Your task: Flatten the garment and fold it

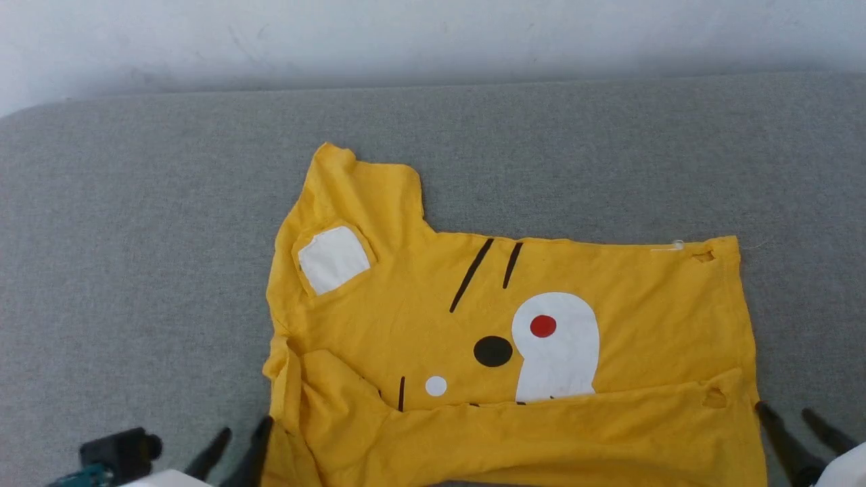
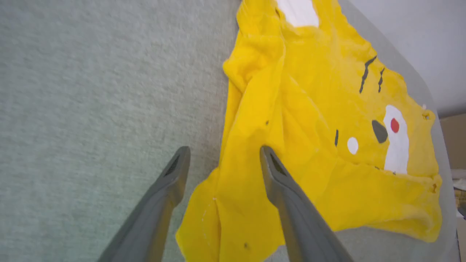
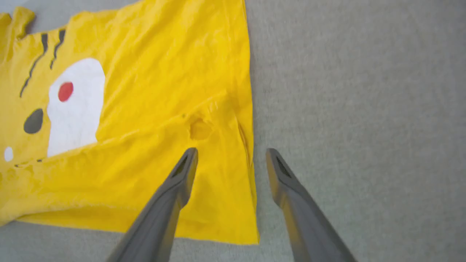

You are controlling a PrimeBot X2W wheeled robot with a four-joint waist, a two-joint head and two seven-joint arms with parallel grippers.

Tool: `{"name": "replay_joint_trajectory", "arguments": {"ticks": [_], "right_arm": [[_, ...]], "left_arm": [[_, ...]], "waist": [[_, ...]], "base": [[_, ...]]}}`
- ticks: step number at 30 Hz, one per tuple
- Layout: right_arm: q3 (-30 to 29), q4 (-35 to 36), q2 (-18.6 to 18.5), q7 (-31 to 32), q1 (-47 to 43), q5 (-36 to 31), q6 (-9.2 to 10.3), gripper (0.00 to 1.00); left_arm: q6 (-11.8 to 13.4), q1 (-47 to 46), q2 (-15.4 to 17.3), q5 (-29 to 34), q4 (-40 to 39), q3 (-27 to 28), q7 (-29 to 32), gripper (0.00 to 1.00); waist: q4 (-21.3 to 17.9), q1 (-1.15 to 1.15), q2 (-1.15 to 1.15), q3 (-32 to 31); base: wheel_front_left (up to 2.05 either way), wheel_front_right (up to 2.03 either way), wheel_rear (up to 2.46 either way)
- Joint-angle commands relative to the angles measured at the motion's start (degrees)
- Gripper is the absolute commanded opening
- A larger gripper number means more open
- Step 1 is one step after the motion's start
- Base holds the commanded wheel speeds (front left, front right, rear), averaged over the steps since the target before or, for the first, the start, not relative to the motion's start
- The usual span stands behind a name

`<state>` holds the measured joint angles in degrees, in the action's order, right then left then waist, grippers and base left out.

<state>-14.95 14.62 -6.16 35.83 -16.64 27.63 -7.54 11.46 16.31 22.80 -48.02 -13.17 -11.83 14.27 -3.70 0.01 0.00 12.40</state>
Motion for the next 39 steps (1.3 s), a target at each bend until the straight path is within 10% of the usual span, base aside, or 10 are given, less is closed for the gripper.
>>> {"name": "replay_joint_trajectory", "arguments": {"ticks": [1,12,24,39], "right_arm": [[-1.0,1.36,-0.9,-2.87,1.9,-0.76,0.05,1.0],[1.17,4.47,-2.19,-19.2,11.2,-9.87,0.05,1.0],[6.2,2.53,-0.09,-24.41,19.09,-11.87,0.05,1.0],[6.93,0.7,1.32,-25.27,20.09,-11.92,0.05,1.0]], "left_arm": [[0.6,-0.49,0.74,0.32,-1.74,2.43,-2.1,1.0],[-3.3,-21.36,11.24,12.89,-12.25,7.45,-8.3,1.0],[-16.53,-57.81,16.06,12.56,3.18,-4.83,7.77,1.0],[-18.53,-66.88,17.74,6.5,16.92,-11.4,19.8,1.0]], "waist": [[-0.06,-0.01,0.0,0.14],[-0.34,-0.01,0.0,7.77],[-2.8,-0.01,0.0,19.63],[-6.24,-0.01,0.0,24.8]], "base": [[0.0,0.0,0.0],[0.0,0.0,0.0],[0.0,0.0,0.0],[0.0,0.0,0.0]]}}
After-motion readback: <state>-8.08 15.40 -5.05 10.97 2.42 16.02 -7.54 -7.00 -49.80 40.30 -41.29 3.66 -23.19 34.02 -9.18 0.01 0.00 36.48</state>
